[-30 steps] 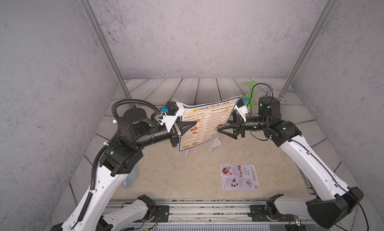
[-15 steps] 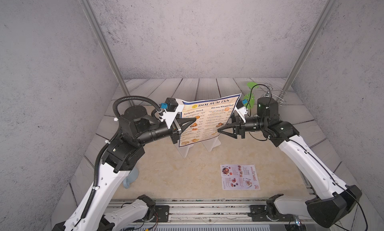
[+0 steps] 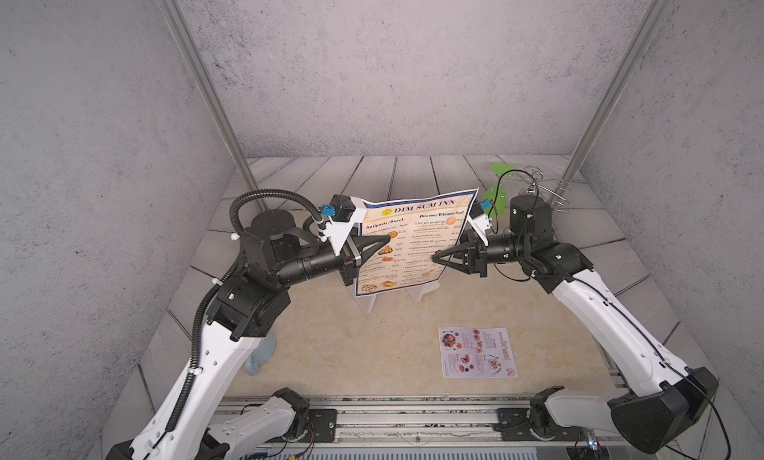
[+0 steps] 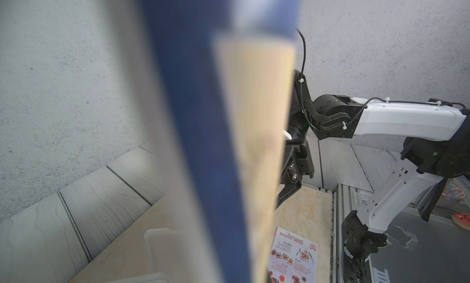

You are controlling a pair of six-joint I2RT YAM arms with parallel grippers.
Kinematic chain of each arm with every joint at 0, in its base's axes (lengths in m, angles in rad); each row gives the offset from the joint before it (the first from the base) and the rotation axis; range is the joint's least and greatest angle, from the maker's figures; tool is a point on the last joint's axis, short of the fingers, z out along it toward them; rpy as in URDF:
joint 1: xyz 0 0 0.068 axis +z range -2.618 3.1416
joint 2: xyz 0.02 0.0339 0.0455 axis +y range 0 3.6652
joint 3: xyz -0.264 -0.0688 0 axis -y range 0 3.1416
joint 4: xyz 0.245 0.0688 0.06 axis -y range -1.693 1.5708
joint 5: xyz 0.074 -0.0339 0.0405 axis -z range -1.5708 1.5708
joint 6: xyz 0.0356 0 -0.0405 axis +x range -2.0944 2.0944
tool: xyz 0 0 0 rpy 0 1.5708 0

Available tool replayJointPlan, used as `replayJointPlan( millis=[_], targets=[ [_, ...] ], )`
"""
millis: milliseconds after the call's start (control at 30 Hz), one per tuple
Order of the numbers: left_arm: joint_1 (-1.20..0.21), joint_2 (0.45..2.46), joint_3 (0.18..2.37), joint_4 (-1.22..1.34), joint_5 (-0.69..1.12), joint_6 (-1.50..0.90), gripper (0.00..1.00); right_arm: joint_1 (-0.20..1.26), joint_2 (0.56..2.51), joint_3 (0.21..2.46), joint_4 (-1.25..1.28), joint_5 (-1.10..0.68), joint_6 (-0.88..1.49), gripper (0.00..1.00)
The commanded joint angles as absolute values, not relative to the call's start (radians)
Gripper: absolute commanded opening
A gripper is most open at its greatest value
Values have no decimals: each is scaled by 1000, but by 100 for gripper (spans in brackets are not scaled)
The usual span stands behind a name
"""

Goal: Insert the menus into the narrow rack
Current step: Pick up the menu from the center of the board.

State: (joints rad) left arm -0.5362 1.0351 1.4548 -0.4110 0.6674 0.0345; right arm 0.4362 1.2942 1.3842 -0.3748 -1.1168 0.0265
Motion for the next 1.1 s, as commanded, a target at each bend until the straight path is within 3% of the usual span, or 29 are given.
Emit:
replayJointPlan(
  millis=[0,500,600,1067],
  targets=[
    [-525,1033,1444,-381,690,23,0,434,1282,1378,-349,-1154,35,27],
    [-512,1046,1441,-375,689,18,1,435,1278,1374,-371,-1189,23,9],
    [-512,1046,1439,-371,683,18,6,434,1276,1373,-375,-1198,24,6],
    [-509,985,1392,-357,565,29,53,434,1256,1345,-253,-1158,157,0]
  ],
)
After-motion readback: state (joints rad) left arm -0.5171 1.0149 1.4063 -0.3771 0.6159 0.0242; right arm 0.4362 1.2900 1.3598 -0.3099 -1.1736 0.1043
